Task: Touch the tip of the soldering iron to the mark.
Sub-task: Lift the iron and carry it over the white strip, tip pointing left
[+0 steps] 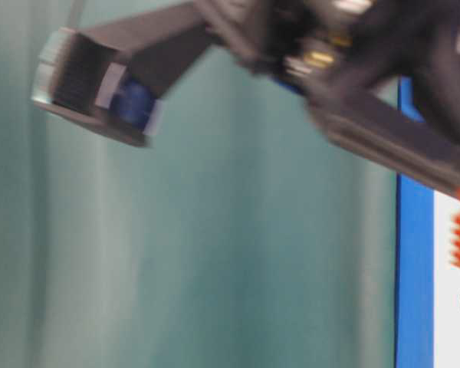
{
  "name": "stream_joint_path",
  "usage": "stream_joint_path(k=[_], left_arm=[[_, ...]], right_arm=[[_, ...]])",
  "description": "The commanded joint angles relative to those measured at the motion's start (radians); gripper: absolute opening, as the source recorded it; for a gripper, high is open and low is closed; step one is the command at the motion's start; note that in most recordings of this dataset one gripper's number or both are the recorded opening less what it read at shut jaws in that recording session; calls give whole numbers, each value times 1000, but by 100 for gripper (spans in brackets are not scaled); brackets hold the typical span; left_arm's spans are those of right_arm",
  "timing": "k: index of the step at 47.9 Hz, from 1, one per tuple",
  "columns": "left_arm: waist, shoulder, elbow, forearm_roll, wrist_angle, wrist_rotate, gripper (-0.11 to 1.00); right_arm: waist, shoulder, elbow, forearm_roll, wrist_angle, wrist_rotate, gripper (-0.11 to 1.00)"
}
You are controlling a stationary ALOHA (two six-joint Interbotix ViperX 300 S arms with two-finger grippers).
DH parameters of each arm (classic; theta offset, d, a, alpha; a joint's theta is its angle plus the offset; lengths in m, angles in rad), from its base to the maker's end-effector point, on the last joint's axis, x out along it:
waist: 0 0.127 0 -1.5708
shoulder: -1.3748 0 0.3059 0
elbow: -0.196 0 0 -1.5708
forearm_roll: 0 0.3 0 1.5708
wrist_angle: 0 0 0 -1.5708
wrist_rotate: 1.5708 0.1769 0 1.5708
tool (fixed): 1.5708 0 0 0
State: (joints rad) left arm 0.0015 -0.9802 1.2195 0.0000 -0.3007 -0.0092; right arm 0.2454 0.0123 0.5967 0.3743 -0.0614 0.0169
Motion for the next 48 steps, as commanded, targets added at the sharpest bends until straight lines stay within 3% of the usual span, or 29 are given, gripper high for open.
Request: stream_joint_path(k=[1, 22, 30, 39, 48], left_arm=[[3, 3, -11, 2, -8, -2, 0], [3, 3, -11, 2, -8, -2, 0], [2, 3, -11, 2, -8, -3, 0], [2, 3, -11, 2, -5, -3, 0], [2, 3, -11, 2, -5, -3, 0]], right_arm=[[-8, -77, -18, -2, 35, -9, 7], [-11, -137, -21, -12, 87, -18, 7], [-52, -143, -17, -29, 124, -20, 7], [-153, -176, -14, -98, 202, -21, 7], [-268, -193, -23, -206, 284, -23, 7]])
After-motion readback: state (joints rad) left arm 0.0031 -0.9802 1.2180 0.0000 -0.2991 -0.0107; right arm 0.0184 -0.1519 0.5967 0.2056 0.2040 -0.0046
